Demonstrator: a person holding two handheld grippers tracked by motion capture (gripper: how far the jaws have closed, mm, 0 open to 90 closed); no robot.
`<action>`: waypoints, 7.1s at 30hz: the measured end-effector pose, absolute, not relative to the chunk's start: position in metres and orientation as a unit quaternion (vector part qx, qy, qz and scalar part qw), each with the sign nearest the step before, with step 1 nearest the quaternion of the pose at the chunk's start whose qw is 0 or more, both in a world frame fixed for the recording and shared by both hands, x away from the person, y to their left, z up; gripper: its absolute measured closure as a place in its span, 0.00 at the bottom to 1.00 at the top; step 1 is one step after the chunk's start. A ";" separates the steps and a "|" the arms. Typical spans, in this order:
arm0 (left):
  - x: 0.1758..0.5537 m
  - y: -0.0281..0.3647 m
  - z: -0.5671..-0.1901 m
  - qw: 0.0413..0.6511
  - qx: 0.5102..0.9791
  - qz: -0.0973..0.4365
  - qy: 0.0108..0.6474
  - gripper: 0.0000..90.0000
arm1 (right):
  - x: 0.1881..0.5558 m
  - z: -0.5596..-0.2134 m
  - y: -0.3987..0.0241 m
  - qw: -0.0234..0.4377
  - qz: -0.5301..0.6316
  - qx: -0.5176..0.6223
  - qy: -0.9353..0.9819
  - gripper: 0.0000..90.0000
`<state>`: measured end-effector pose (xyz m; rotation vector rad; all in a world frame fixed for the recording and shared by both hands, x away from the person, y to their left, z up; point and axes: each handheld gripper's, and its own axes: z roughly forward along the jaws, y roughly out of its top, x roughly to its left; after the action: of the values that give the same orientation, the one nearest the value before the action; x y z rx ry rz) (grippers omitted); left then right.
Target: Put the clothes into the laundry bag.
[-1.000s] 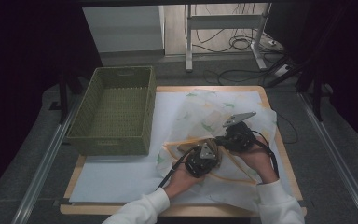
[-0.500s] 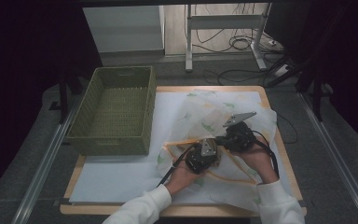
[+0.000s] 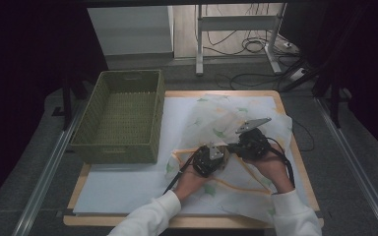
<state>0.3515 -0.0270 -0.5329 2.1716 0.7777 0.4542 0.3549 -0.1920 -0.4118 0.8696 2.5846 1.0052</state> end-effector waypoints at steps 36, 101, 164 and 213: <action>0.354 -0.029 -0.535 0.380 0.845 0.209 0.313 1.00 | 0.356 -0.414 -0.191 0.116 0.341 0.300 0.883 0.97; 0.272 0.088 -0.515 0.427 0.835 0.097 0.335 1.00 | 0.354 -0.448 -0.182 0.091 0.293 0.292 0.906 0.96; 0.270 0.106 -0.518 0.424 0.830 0.078 0.353 0.99 | 0.361 -0.506 -0.156 0.045 0.250 0.291 0.922 0.98; 0.260 0.165 -0.527 0.412 0.801 0.099 0.423 0.41 | 0.311 -0.473 -0.245 0.132 0.378 0.358 0.844 0.45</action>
<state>0.2602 0.1647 -0.5270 2.0137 1.0647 0.2500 0.3107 -0.2447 -0.4734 1.0390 2.4489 1.0964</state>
